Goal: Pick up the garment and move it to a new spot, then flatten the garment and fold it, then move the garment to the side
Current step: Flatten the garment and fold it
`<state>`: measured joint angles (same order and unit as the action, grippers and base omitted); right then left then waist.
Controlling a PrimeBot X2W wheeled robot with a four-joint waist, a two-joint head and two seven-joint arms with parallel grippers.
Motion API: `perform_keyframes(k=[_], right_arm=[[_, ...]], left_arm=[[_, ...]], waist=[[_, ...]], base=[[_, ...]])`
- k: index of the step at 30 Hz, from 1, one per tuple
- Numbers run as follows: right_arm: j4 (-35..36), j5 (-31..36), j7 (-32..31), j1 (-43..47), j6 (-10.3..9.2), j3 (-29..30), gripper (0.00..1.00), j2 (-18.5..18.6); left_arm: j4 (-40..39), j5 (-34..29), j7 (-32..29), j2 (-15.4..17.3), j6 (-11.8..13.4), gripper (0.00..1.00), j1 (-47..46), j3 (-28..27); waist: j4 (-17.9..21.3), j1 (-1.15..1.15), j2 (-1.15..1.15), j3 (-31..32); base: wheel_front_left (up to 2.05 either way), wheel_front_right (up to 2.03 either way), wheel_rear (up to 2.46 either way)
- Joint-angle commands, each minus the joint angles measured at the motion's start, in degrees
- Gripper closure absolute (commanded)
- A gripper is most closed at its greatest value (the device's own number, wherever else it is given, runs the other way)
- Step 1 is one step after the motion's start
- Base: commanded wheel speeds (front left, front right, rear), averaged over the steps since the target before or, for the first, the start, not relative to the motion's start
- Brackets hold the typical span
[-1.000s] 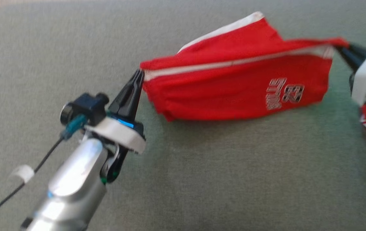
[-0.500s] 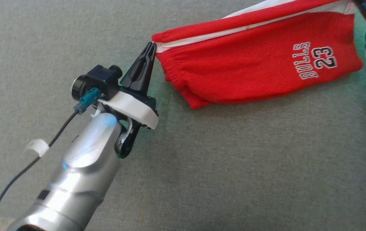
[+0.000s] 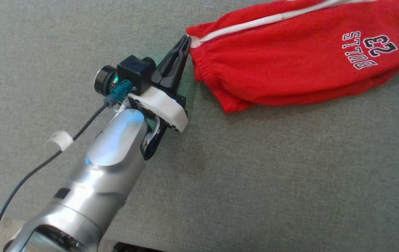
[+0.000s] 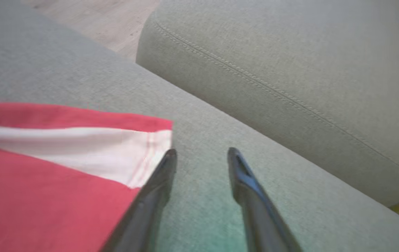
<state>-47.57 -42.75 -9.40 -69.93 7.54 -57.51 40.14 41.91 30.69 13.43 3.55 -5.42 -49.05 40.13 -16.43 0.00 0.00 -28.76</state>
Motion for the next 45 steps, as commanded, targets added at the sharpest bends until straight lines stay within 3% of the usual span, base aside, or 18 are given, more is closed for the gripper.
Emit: perform_keyframes(k=[1,2,11,17,24,25,28,34,45], right_arm=[[-1.3,0.9,1.8,-1.1,-0.05,0.2,0.0,0.4],[-2.7,1.2,2.9,-1.3,-0.05,0.4,0.0,0.0],[-12.3,0.7,13.7,-0.9,-0.05,3.4,0.0,-4.2],[-12.8,-0.6,23.0,1.2,-0.05,6.4,0.0,-6.6],[-3.5,-0.6,24.4,5.5,-0.05,15.8,0.0,-8.3],[1.1,1.5,24.4,9.4,-0.05,20.5,0.0,-9.0],[5.0,3.7,24.4,14.3,-0.05,25.5,0.0,-10.5],[13.7,11.9,24.4,30.0,-0.05,37.6,0.0,-16.8],[23.2,21.8,24.4,53.0,-0.05,48.1,0.0,-30.8]], left_arm=[[-0.1,-0.5,0.0,1.2,-0.2,0.09,-2.0,-0.8],[0.5,-0.6,0.1,1.2,-0.1,0.0,-2.2,-0.7],[2.6,-0.8,1.3,2.3,1.4,0.0,-1.7,-2.6],[-4.6,-1.5,1.5,4.7,3.7,0.0,1.2,-8.1],[-16.0,-2.6,1.6,6.6,5.2,0.0,8.0,-15.4],[-19.6,-3.2,1.6,6.5,5.8,0.0,10.7,-17.9],[-22.7,-4.1,1.6,6.3,6.2,0.0,13.6,-20.1],[-27.5,-7.4,1.6,5.1,5.6,0.0,22.0,-24.0],[-29.5,-11.8,1.6,2.1,2.3,0.0,35.5,-27.9]], waist=[[0.0,0.0,0.0,0.1],[0.1,0.0,0.0,0.3],[2.7,0.0,0.0,5.3],[5.6,0.0,0.0,10.2],[9.1,0.0,0.0,14.6],[10.0,0.0,0.0,16.1],[11.0,0.0,0.0,17.8],[13.3,0.0,0.0,22.0],[15.2,0.0,0.0,25.6]], base=[[0.0,0.0,0.0],[0.0,0.0,0.0],[0.0,0.0,0.0],[0.0,0.0,0.0],[0.0,0.0,0.0],[0.0,0.0,0.0],[0.0,0.0,0.0],[0.0,0.0,0.0],[0.0,0.0,0.0]])
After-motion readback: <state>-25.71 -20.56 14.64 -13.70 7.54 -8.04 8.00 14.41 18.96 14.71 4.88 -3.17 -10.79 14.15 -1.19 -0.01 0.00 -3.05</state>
